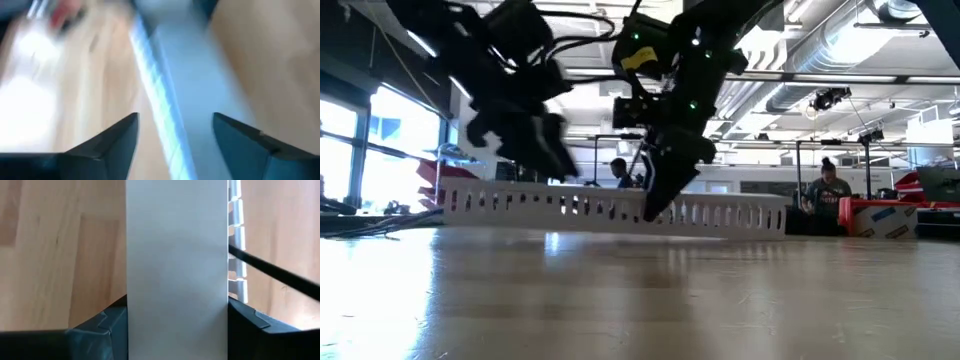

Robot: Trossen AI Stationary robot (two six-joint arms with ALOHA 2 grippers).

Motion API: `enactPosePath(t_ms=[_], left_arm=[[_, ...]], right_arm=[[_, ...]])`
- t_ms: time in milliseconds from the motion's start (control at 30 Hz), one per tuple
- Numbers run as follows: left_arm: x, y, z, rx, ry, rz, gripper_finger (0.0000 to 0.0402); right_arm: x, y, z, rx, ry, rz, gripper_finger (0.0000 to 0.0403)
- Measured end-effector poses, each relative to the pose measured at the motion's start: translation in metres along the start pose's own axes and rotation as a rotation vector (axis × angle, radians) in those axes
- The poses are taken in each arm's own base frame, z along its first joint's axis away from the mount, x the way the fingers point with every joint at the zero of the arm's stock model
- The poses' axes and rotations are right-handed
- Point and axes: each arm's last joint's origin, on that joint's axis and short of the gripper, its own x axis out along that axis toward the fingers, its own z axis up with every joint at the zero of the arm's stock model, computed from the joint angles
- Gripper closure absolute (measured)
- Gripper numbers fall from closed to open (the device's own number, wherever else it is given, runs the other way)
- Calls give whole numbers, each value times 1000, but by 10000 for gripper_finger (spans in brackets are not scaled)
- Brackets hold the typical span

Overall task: Ziptie cables
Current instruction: Close the white cable duct

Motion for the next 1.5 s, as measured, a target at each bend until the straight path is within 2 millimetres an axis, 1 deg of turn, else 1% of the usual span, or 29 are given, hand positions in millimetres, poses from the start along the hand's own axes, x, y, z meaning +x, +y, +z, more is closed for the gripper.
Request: enactPosePath(t_ms=[67, 133, 200, 267, 333, 367, 400, 467, 567, 700, 767, 800, 867, 1033, 1167, 1333, 1500], left_arm=[[-17, 1, -7, -54, 113, 46, 165], [-37, 0, -14, -143, 178, 84, 165], [-57, -2, -24, -272, 201, 100, 167], [-74, -9, -38, -410, 224, 104, 176], [-85, -21, -58, -533, 270, 95, 189], [-88, -28, -66, -610, 266, 85, 199], [-90, -34, -70, -666, 236, 67, 209], [-91, -44, -71, -747, 143, 13, 232], [-87, -57, -83, -856, 146, 52, 272], [-79, -71, -93, -889, 167, 79, 332], [-75, -75, -101, -886, 188, 131, 361], [-72, -77, -103, -884, 174, 151, 374], [-64, -79, -99, -887, 81, 158, 394], [-45, -83, -104, -849, -78, 192, 394], [-35, -85, -106, -790, -145, 220, 400], [-28, -90, -106, -703, -263, 184, 401], [-27, -91, -105, -685, -398, 159, 401]], right_arm=[[5, 2, -6, -12, 16, 6, 196], [7, 1, -9, -11, 20, 2, 196], [8, 1, -11, -11, 23, -4, 196], [8, 1, -11, -25, 25, -18, 196], [8, 0, -10, -44, 19, -24, 196], [8, 0, -10, -52, 14, -25, 196], [8, -1, -9, -59, 6, -27, 196], [9, -2, -9, -73, 3, -29, 196], [9, -4, -9, -74, 1, -32, 196], [9, -6, -10, -83, 4, -34, 196], [9, -6, -10, -82, 8, -34, 196], [9, -6, -10, -82, 9, -34, 196], [9, -6, -10, -83, 8, -35, 196], [9, -6, -10, -81, 9, -20, 196], [10, -6, -13, -84, 21, -11, 196], [12, -8, -20, -86, 40, 18, 196], [12, -8, -23, -79, 62, 41, 196]])
